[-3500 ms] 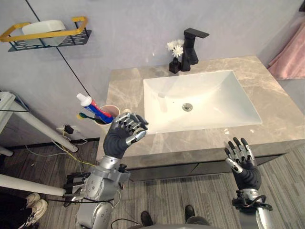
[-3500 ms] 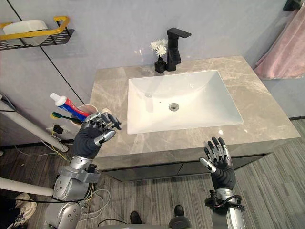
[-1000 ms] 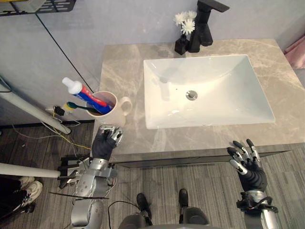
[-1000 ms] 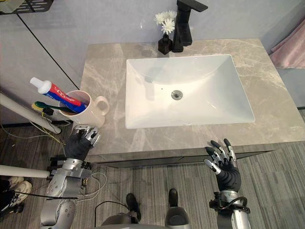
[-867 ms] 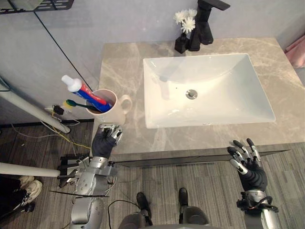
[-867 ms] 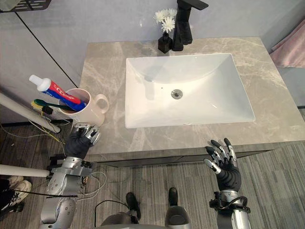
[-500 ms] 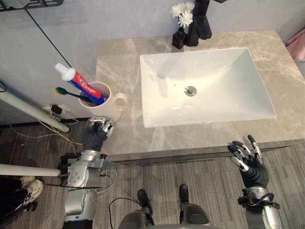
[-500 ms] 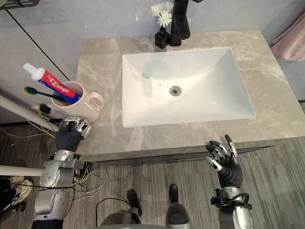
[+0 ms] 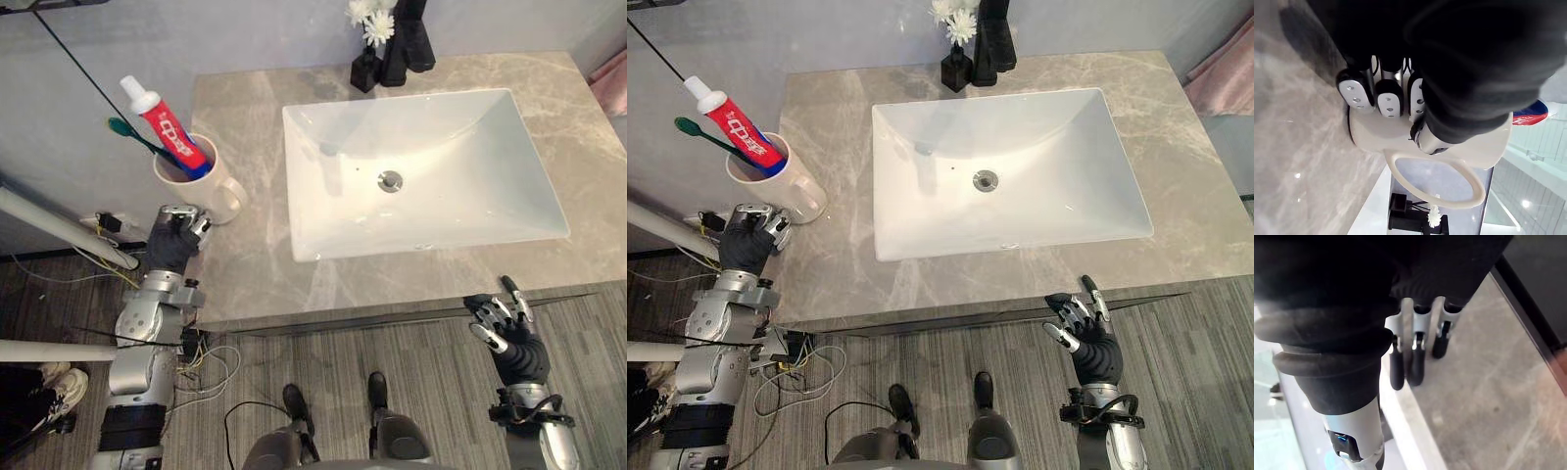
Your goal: Organize washtable
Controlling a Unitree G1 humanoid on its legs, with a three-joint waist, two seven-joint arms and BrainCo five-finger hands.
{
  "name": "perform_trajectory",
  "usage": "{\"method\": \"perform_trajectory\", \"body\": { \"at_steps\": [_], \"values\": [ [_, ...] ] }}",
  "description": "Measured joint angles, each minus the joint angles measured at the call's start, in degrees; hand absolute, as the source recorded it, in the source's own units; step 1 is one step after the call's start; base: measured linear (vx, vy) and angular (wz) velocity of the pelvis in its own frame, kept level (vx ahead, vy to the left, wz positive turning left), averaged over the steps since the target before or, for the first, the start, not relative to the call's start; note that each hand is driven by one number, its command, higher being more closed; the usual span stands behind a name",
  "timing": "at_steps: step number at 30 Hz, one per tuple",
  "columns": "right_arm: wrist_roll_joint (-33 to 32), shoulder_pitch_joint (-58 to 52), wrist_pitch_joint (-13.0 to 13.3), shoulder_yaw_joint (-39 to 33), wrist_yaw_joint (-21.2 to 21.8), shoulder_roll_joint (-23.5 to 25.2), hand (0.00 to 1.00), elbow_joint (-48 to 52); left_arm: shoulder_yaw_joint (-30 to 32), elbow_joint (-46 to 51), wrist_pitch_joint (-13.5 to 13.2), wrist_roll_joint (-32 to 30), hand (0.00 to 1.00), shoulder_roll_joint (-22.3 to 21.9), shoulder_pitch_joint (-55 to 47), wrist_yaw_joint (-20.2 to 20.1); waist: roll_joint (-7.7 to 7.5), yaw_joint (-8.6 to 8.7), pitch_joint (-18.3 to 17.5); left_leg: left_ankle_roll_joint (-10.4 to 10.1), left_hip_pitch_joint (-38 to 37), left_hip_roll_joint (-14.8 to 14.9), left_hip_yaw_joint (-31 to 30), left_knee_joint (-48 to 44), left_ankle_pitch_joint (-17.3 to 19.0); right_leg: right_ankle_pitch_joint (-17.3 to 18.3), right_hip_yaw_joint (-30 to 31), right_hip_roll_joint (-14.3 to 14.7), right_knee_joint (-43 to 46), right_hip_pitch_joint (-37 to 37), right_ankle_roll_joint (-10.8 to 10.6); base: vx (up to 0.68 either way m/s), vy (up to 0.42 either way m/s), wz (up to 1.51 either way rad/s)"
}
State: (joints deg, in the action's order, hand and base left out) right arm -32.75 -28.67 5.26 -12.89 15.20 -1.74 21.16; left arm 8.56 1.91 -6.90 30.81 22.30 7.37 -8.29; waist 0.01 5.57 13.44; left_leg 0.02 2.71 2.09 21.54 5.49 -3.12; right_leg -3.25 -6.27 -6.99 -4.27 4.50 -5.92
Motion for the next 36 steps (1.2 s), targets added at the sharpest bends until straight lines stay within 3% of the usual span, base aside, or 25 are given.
{"method": "perform_trajectory", "body": {
  "at_steps": [18, 28, 36],
  "values": [
    [-0.5, -0.1, -0.2, 0.6, -0.1, -2.1, 0.00, 1.9, -6.1, -8.8, -0.7, 0.0, 1.00, 1.7, 12.8, 1.5, -0.09, 0.01, 1.5, 0.0, 0.6, 0.0, 0.8, 0.0, 0.0, -0.5, 0.2, 0.0, 0.0, 0.9, 0.2, -0.04, -0.021, -0.02],
    [-0.6, -0.2, 0.0, 2.2, -0.2, -2.9, 0.00, 2.8, -8.9, -18.4, -1.0, 0.1, 1.00, 5.7, 24.5, 3.6, -0.74, 0.22, 2.8, 0.2, 1.3, -0.1, 0.9, 0.0, -0.1, -0.8, 0.2, 0.0, 0.0, 1.7, 0.3, -0.03, -0.022, -0.01],
    [-0.6, -0.1, 0.1, 2.8, -0.2, -3.3, 0.00, 2.9, -9.2, -21.8, -1.1, 0.1, 1.00, 6.4, 27.9, 4.5, -0.80, 1.42, 2.8, 0.2, 1.4, -0.1, 1.0, 0.0, -0.2, -1.0, 0.0, 0.0, 0.0, 1.9, 0.2, 0.00, 0.000, 0.00]
  ]
}}
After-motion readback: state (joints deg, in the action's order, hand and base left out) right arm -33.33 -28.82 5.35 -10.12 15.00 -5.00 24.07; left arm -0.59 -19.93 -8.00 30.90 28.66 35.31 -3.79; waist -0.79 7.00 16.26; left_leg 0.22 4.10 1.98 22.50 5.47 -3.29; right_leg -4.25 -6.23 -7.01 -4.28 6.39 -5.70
